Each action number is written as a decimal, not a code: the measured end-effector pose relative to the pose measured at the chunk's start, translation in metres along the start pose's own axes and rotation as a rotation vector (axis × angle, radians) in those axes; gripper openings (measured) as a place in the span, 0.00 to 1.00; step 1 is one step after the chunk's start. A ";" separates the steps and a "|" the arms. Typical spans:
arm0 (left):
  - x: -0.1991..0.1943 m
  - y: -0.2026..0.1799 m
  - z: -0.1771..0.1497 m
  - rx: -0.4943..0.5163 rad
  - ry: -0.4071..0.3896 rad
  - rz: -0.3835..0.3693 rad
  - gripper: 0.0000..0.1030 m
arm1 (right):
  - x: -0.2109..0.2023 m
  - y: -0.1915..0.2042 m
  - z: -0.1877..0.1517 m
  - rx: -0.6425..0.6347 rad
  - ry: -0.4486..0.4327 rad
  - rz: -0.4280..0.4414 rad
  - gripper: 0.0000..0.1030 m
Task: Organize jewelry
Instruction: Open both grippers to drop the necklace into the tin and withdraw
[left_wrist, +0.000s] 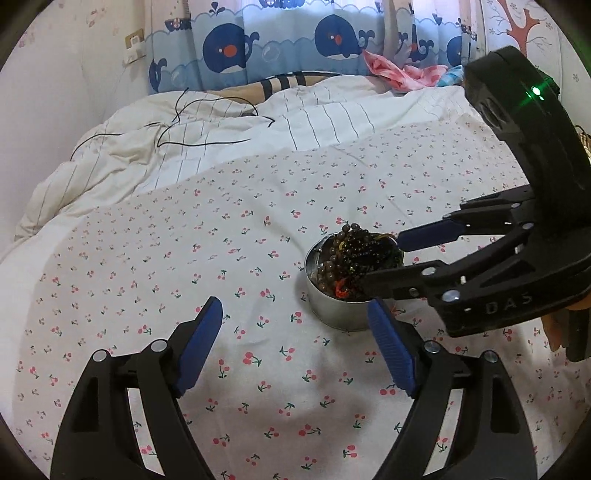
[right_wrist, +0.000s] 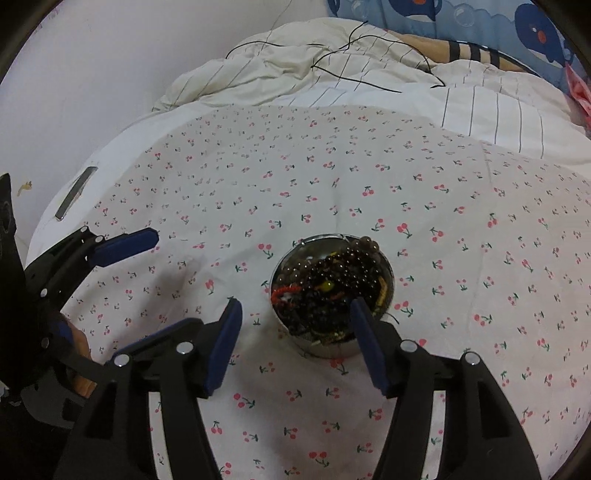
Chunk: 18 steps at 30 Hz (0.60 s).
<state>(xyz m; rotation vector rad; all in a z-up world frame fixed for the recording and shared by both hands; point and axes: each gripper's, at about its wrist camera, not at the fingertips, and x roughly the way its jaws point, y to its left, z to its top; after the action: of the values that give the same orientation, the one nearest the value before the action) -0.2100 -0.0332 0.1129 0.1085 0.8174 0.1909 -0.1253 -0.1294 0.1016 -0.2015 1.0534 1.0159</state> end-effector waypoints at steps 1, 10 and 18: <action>-0.001 -0.001 0.000 0.003 -0.005 0.007 0.75 | -0.003 0.000 -0.002 0.002 -0.004 0.004 0.58; -0.017 -0.007 0.002 0.025 -0.061 0.048 0.76 | -0.027 -0.006 -0.022 0.029 -0.066 0.000 0.58; -0.026 -0.010 0.000 0.032 -0.086 0.074 0.77 | -0.043 -0.012 -0.042 0.060 -0.095 -0.004 0.58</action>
<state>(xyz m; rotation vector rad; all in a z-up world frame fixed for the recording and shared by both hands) -0.2257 -0.0488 0.1294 0.1762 0.7318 0.2415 -0.1468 -0.1857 0.1099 -0.1054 0.9958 0.9795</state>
